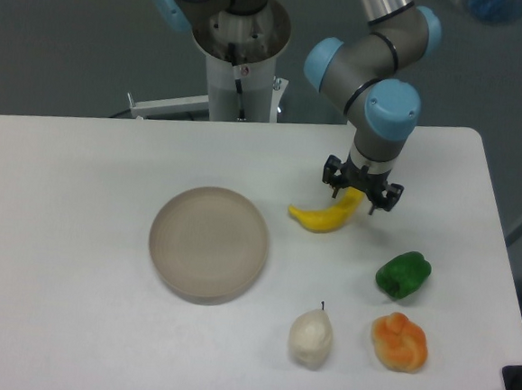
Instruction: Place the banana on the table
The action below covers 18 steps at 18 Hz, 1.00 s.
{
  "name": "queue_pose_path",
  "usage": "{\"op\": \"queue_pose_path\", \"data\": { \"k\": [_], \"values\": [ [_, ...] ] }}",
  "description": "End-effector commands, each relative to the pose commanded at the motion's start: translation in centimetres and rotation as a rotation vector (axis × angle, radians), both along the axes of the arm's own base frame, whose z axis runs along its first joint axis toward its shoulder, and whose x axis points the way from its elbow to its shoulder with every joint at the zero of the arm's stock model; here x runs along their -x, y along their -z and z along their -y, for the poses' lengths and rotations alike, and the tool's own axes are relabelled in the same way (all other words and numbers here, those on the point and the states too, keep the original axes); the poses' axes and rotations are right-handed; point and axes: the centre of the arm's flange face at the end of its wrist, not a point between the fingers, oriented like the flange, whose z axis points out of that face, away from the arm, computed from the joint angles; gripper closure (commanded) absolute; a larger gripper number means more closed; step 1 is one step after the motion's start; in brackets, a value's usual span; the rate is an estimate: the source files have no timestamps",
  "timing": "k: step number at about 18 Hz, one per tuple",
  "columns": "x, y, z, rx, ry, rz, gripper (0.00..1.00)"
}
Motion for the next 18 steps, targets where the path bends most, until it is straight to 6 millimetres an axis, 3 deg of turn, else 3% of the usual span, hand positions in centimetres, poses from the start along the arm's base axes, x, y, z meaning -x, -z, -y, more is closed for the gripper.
{"op": "queue_pose_path", "data": {
  "k": [4,12,18],
  "values": [
    [2.0,-3.2,-1.8,-0.052,0.003,-0.055,0.00],
    [4.1,-8.3,-7.9,-0.136,0.057,-0.157,0.00],
    [5.5,-9.5,-10.9,-0.157,0.076,-0.199,0.00]
  ]
}}
